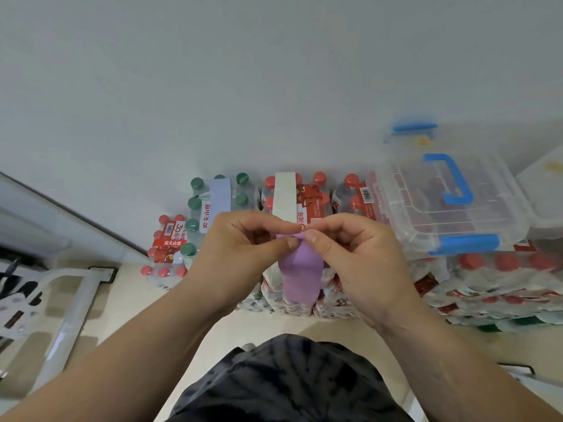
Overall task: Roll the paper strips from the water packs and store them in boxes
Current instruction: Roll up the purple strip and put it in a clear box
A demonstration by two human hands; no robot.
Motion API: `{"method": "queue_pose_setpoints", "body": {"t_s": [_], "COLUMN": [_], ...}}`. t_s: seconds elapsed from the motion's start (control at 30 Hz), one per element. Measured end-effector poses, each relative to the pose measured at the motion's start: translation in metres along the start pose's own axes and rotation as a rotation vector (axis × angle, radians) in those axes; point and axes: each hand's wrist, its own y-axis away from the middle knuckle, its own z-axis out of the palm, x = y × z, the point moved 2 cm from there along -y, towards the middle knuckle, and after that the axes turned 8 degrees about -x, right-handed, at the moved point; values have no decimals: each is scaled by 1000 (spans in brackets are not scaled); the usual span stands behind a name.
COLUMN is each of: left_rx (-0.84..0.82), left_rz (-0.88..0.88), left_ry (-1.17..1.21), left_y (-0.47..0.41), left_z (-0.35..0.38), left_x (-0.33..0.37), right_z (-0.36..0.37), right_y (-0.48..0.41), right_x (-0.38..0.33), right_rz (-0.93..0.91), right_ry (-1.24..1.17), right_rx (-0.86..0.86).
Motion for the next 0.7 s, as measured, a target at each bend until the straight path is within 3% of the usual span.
{"method": "queue_pose_setpoints", "body": {"t_s": [0.23,0.5,0.7], "left_rx": [-2,40,71], "left_rz": [-20,26,13], "left_ry": [154,12,40], "left_y": [4,9,15], "left_z": [-1,-3,-1], "left_x": [0,-4,-4], "right_z": [1,5,6], "right_y": [-3,1,5], "right_x": [-4,-1,-2], "right_rz": [-26,-13,-64], "right_ry": [-34,-59,-57], "right_rx": [-50,-65,-54]}}
